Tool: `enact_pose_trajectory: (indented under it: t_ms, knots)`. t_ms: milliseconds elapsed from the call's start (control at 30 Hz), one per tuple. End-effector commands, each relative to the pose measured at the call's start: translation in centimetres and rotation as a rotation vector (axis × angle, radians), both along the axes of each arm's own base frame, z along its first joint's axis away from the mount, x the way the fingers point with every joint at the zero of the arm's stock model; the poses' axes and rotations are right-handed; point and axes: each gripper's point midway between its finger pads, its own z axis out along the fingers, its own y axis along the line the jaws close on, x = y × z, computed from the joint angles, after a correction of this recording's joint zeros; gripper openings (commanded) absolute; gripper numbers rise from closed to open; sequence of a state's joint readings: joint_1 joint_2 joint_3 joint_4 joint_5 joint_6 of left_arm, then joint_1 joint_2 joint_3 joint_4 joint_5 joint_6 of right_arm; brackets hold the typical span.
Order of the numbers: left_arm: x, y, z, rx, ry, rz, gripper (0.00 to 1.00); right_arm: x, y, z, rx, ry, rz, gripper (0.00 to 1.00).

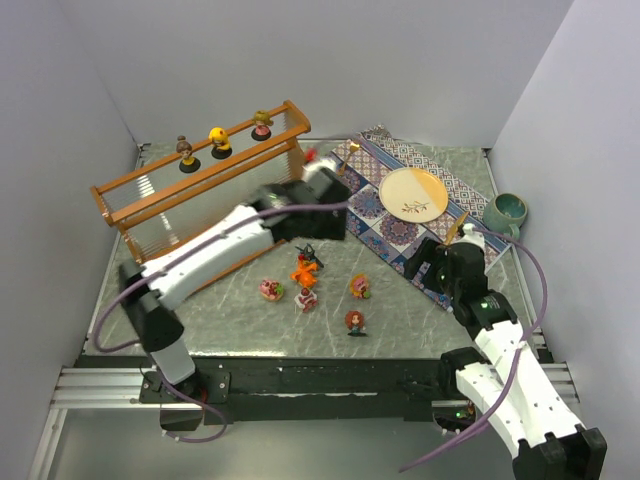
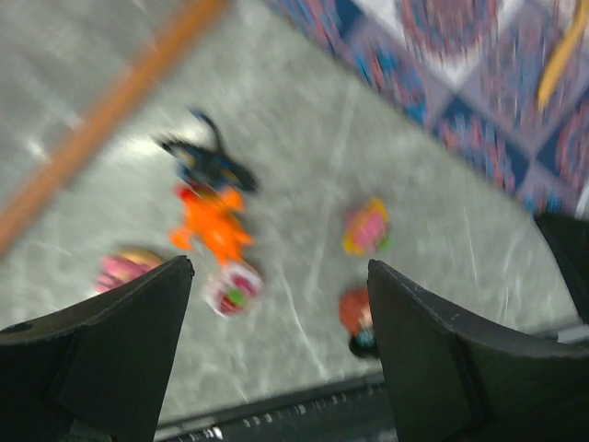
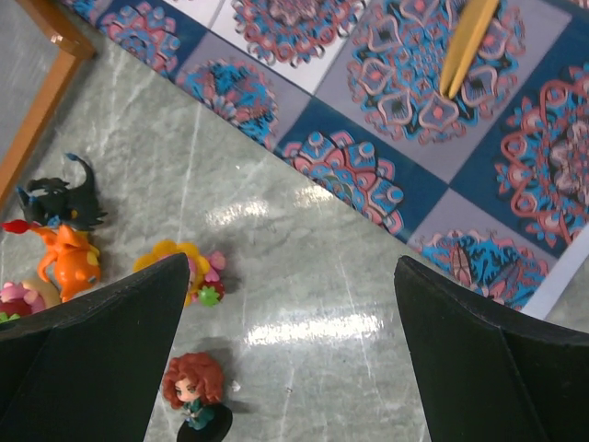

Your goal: Place and organize the plastic toys onto the shelf

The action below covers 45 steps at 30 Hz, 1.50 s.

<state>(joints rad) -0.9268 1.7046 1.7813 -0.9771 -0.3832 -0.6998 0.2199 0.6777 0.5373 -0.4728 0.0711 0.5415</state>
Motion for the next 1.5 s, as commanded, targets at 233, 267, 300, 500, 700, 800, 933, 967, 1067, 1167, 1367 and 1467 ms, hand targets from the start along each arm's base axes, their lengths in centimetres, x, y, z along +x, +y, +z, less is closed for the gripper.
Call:
enact_pose_trajectory:
  t_ms: [233,267,300,500,700,800,933,967,1067,1167,1367,1467]
  knots:
    - [-10.0,-8.3,-8.9,0.003,0.32,-0.074,0.81,-1.4,-1.1,-1.3,-0.007,0.012,-0.125,1.0]
    - [-10.8,-8.7,-9.7,0.016,0.335,-0.08,0.81,-1.6,-1.1,-1.4,-0.007,0.013,-0.129,1.0]
    - [-11.2,-9.0,-10.4,0.025,0.349,-0.077,0.8,-1.8,-1.3,-1.5,-0.017,0.011,-0.14,1.0]
    - [-12.8,-8.9,-15.1,0.123,0.442,-0.038,0.73,-2.4,-1.3,-1.2,-0.008,0.001,-0.173,1.0]
    - [-12.8,-8.7,-17.4,0.196,0.481,-0.014,0.69,-2.7,-1.4,-1.2,-0.008,-0.008,-0.195,1.0]
    - [-12.7,-8.9,-18.0,0.214,0.487,-0.01,0.67,-2.8,-1.2,-1.1,-0.006,-0.017,-0.181,1.0]
    - [-12.5,-9.6,-17.9,0.205,0.488,-0.001,0.66,-2.8,-1.0,-0.9,-0.006,-0.033,-0.175,1.0]
    - [-12.4,-9.8,-17.8,0.2,0.488,-0.001,0.65,-2.8,-0.9,-0.8,-0.002,-0.04,-0.173,1.0]
    - [-12.5,-10.1,-18.3,0.209,0.498,-0.001,0.65,-2.9,-1.0,-0.7,-0.007,-0.055,-0.176,1.0]
    - [-12.5,-10.1,-18.7,0.221,0.509,0.005,0.62,-2.9,-0.9,-0.5,-0.002,-0.065,-0.175,1.0]
    - [-12.9,-8.8,-19.9,0.277,0.529,0.032,0.55,-3.0,-0.6,-0.3,0.005,-0.082,-0.16,1.0]
    - [-12.8,-8.6,-20.0,0.282,0.523,0.04,0.53,-3.1,-0.4,-0.3,0.006,-0.086,-0.15,1.0]
